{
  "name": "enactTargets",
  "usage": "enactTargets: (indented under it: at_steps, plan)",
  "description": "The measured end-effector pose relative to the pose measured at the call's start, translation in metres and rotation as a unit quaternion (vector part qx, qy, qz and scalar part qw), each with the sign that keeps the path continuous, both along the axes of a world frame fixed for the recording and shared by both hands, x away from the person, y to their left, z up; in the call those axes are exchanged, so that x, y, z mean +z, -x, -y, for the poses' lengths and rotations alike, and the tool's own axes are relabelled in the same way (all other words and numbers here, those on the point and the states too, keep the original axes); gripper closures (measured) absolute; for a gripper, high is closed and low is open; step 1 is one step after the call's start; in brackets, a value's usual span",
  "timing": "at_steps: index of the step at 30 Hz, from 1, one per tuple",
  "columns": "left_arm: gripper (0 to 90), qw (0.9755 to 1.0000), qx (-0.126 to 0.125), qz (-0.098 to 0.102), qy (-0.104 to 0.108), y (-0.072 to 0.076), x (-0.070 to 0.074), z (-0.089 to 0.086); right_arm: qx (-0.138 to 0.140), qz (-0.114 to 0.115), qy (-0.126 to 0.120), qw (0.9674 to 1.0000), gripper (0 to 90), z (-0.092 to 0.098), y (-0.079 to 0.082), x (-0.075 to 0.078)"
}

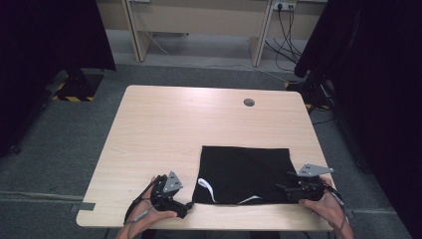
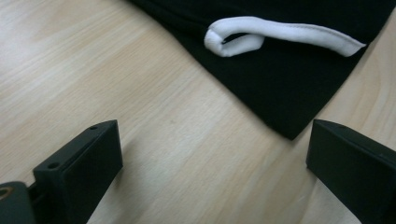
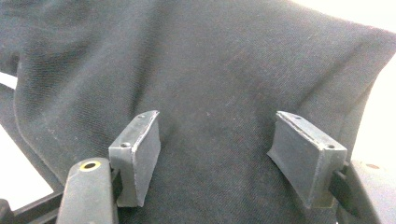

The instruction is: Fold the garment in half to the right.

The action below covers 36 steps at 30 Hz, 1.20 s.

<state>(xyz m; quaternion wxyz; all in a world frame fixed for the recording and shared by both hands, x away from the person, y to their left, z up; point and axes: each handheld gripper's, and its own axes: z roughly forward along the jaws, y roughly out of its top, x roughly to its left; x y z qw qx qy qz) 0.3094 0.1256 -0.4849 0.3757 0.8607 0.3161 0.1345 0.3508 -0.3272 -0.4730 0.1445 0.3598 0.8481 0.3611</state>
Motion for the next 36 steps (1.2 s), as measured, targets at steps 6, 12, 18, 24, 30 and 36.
enactTargets:
  at_steps: [6, 12, 18, 24, 30, 36]
  plan:
    - [2.7, 0.9998, -0.014, -0.003, 0.014, 0.006, 0.001, 0.013, -0.001, -0.002, 0.003, 1.0, 33.1, -0.001, 0.0, 0.001]
    - [2.6, 0.9996, -0.018, -0.005, 0.023, 0.002, 0.002, 0.032, -0.001, -0.003, 0.002, 1.0, 33.0, -0.001, 0.0, 0.0]
    - [2.6, 0.9999, -0.004, -0.01, 0.011, -0.006, 0.001, 0.05, -0.002, -0.002, 0.003, 1.0, 32.9, -0.002, 0.0, 0.0]
    - [5.1, 0.9999, -0.001, -0.007, 0.012, -0.016, 0.002, 0.06, -0.002, -0.002, 0.003, 1.0, 32.9, -0.001, 0.0, 0.0]
    - [44.7, 0.9992, -0.02, 0.008, 0.034, -0.02, 0.004, 0.065, -0.001, -0.002, 0.002, 1.0, 32.9, -0.001, 0.0, 0.0]
    - [70.8, 0.9987, -0.027, 0.005, 0.043, -0.022, 0.004, 0.066, -0.001, -0.002, 0.002, 1.0, 33.0, -0.001, 0.0, 0.0]
